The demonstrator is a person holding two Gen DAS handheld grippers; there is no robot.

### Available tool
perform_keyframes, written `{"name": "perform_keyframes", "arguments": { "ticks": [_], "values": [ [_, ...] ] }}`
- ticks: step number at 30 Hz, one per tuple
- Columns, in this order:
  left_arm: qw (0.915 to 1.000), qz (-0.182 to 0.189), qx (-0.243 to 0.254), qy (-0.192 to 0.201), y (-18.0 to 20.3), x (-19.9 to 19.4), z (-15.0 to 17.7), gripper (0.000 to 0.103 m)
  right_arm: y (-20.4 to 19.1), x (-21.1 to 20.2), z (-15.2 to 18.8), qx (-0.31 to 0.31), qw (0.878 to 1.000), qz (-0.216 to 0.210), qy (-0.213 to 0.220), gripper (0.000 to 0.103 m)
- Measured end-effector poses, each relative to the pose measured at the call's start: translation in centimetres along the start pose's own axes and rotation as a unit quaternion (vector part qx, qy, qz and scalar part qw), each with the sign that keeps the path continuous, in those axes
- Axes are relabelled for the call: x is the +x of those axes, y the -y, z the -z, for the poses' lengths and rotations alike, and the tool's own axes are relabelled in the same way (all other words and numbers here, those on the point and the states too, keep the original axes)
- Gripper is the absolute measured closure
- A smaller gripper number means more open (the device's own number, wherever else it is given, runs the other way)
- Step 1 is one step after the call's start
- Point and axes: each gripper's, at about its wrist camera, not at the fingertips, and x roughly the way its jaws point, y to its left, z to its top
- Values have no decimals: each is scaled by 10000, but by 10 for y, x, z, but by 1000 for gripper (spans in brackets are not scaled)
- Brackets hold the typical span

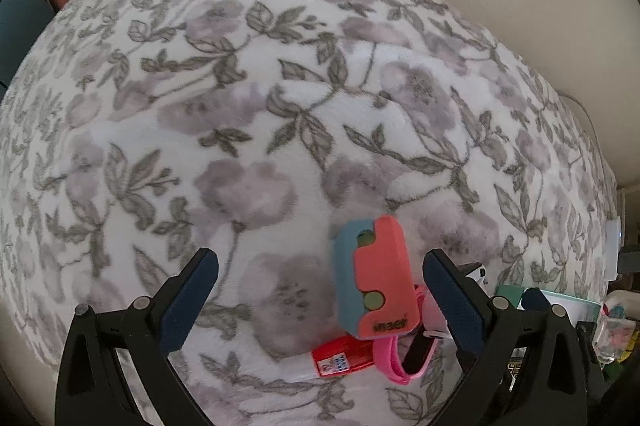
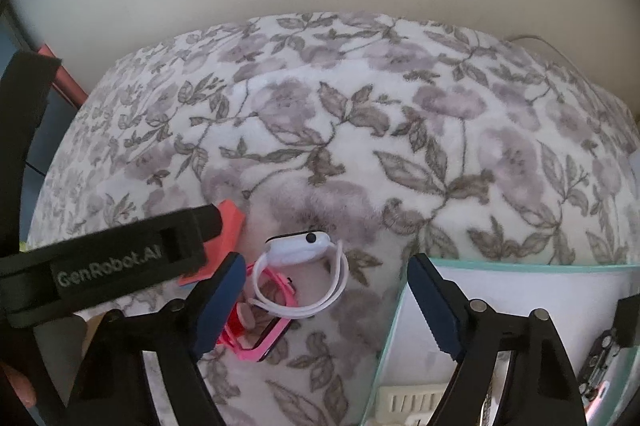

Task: Organize rigid objects
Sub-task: 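Grasp the orange-blue toy with the left gripper while the right grasps the white watch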

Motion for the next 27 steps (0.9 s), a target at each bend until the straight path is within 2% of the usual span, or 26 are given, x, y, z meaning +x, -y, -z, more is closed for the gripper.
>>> {"name": "perform_keyframes", "arguments": {
  "ticks": [6,8,15,17,20,22,27],
  "values": [
    [10000,51,-3,-72,1,6,1,9,-3,2,-1,-21,9999,-161,6,23],
    [10000,68,12,-61,3,7,2,16,-5,6,0,-59,9999,-147,-48,24],
    [9993,326,73,-161,9,11,5,29,-8,12,3,-70,9998,-166,-102,31],
    [9986,499,45,-197,10,13,7,37,-9,14,3,-59,9996,-254,-125,36],
    [9978,624,44,-196,12,11,9,47,-9,18,4,-5,9992,-352,-202,38],
    [9976,659,102,-181,15,10,11,50,-9,20,6,24,9990,-401,-213,43],
    [9976,653,170,-185,18,9,11,50,-8,20,6,86,9989,-430,-184,44]
  ]
}}
